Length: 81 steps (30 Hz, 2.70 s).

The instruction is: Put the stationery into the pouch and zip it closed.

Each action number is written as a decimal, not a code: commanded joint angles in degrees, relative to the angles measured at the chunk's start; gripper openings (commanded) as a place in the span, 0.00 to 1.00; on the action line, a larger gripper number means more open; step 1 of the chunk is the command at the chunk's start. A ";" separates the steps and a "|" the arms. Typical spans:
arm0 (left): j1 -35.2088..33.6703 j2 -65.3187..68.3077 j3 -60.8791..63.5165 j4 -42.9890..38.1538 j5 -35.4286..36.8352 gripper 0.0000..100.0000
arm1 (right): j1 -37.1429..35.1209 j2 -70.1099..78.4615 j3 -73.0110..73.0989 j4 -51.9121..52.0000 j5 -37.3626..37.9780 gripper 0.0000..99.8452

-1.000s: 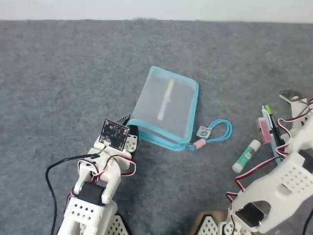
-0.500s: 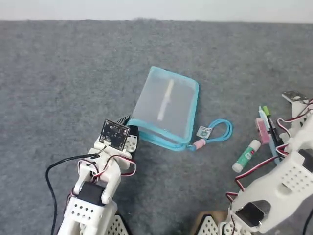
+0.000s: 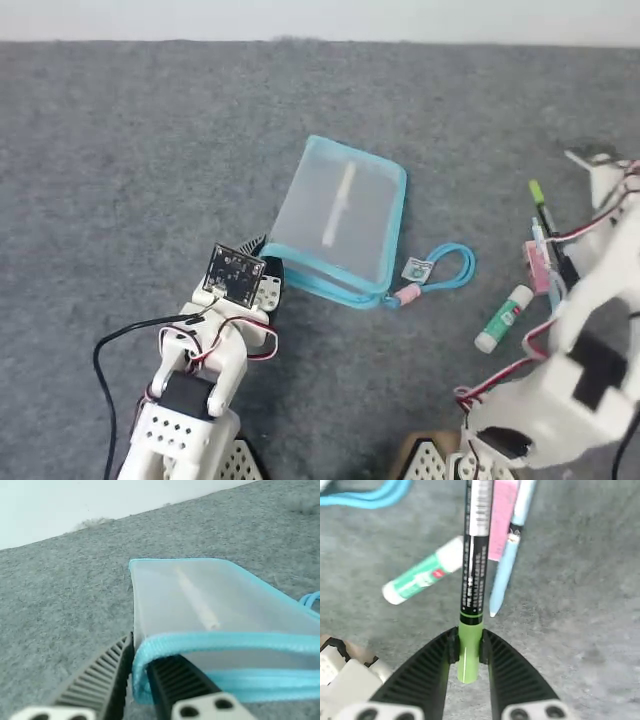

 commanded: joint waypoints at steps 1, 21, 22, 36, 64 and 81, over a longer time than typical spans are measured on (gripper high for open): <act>-0.09 -0.97 -0.84 -0.18 0.09 0.01 | -4.79 -13.58 6.59 2.24 -0.88 0.01; -8.18 -0.62 -4.79 -0.62 3.34 0.01 | -52.70 -54.29 41.41 2.51 -9.93 0.01; -8.18 -0.62 -4.79 -0.62 3.34 0.01 | -53.58 -52.79 41.41 2.51 -10.64 0.01; -7.74 -0.62 -4.70 -0.62 3.16 0.01 | -56.40 -34.77 35.08 1.36 -22.24 0.01; 5.80 -0.97 -1.27 -1.49 0.62 0.01 | -52.18 2.33 -5.98 2.42 -41.67 0.01; 5.36 -0.97 -1.19 -1.49 0.53 0.01 | -58.68 -9.98 -7.74 2.42 -38.15 0.24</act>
